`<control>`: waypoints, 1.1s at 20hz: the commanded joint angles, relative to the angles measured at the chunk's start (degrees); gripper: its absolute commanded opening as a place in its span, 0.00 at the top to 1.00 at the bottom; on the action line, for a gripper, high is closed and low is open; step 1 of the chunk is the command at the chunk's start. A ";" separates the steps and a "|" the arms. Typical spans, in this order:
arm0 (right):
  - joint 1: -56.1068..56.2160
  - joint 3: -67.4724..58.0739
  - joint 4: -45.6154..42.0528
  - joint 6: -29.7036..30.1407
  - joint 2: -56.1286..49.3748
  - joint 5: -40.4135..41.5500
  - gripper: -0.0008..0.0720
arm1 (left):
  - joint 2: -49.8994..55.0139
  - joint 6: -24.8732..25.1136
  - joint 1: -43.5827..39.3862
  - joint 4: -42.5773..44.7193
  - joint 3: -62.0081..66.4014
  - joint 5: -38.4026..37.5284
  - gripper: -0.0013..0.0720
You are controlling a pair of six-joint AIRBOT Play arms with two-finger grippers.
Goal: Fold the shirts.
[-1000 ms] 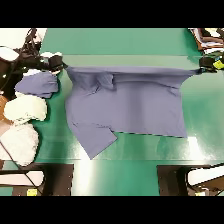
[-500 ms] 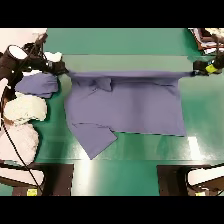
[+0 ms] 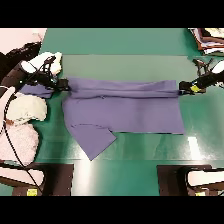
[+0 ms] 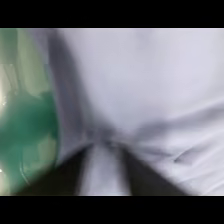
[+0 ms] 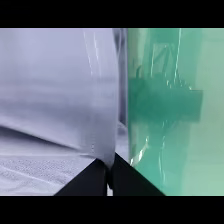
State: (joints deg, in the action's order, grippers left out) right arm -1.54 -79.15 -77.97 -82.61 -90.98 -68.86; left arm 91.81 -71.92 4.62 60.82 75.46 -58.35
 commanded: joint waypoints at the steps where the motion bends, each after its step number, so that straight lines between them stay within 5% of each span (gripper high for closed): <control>1: 0.92 0.39 0.42 -0.09 0.37 -1.33 0.56 | 0.00 -1.79 0.04 -0.17 -0.31 -3.91 0.33; 5: -2.49 -3.80 0.35 0.20 2.14 -13.44 0.54 | -6.05 -3.41 2.49 3.48 -1.68 -11.54 0.33; 8: -6.43 2.99 1.42 0.39 10.14 -14.05 0.55 | -16.76 -5.95 2.97 6.47 -14.08 -11.58 0.33; 12: -12.24 15.47 16.33 6.62 19.80 -14.95 0.55 | -30.80 -6.27 1.31 3.45 -36.52 -10.97 0.33; 16: -15.80 22.84 21.81 7.74 25.44 -14.49 0.55 | -37.29 -6.27 -3.65 -4.39 -49.79 -7.85 0.33; 22: -16.41 24.17 21.86 7.74 30.58 -14.75 0.55 | -37.33 -6.73 -10.29 -10.12 -52.92 3.80 0.33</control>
State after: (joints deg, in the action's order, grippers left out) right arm -17.50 -55.92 -57.14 -75.22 -62.89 -83.44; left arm 55.00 -78.35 -2.79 53.12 24.67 -61.82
